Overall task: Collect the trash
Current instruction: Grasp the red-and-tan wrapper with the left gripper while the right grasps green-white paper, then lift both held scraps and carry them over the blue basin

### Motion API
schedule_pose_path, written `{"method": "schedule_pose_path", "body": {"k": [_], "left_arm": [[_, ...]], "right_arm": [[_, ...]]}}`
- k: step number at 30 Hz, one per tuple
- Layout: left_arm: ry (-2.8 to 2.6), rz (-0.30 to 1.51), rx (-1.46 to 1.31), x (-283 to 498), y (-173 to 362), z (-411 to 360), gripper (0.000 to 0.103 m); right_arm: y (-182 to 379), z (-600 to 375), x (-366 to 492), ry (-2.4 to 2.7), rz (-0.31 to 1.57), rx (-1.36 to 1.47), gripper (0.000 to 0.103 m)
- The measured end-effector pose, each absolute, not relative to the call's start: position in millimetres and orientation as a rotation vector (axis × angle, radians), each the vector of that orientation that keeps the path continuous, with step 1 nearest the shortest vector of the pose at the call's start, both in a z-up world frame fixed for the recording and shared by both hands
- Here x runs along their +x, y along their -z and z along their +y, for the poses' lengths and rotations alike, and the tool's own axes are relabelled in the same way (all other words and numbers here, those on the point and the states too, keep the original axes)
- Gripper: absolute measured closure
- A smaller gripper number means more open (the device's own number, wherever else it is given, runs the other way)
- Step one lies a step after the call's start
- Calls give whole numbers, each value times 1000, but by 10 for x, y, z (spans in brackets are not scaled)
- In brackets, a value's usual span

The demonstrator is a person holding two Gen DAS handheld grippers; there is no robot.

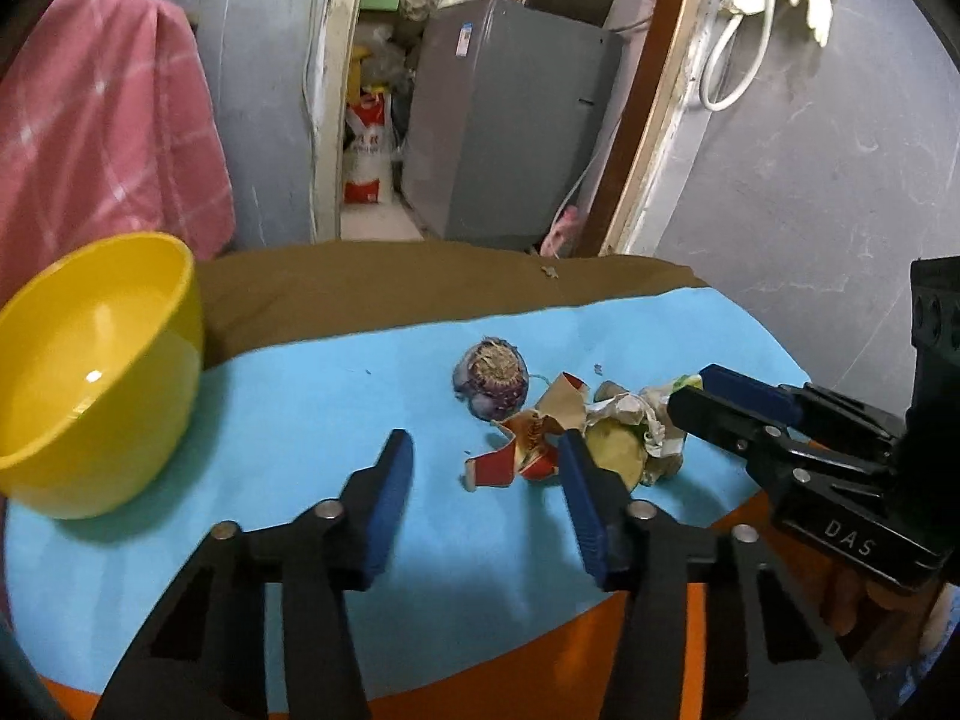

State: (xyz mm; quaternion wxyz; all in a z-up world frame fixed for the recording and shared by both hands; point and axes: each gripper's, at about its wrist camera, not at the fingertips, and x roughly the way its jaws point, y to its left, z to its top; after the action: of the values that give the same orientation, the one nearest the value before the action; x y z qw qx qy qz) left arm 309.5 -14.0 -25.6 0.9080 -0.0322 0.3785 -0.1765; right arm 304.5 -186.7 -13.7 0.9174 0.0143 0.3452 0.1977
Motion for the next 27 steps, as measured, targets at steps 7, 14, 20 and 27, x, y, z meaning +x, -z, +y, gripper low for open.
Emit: {"method": "schedule_pose_path", "body": {"k": [7,14,20,27], "left_arm": [[403,818,-67,3138,278,-178,90],[412,812,-80,3119,277,-194,102],[394,766,-67,2993,225,-222,102],[390,661,-120,2725,86,-215,102]], "right_arm": [[146,-1821,3039,-427,717,21,88],[149,-1799,2939,-411,687,-4,93],[97,-1820,2787,-383,604,-26,93],[3,-1951,2620,-385,496,15,93]]}}
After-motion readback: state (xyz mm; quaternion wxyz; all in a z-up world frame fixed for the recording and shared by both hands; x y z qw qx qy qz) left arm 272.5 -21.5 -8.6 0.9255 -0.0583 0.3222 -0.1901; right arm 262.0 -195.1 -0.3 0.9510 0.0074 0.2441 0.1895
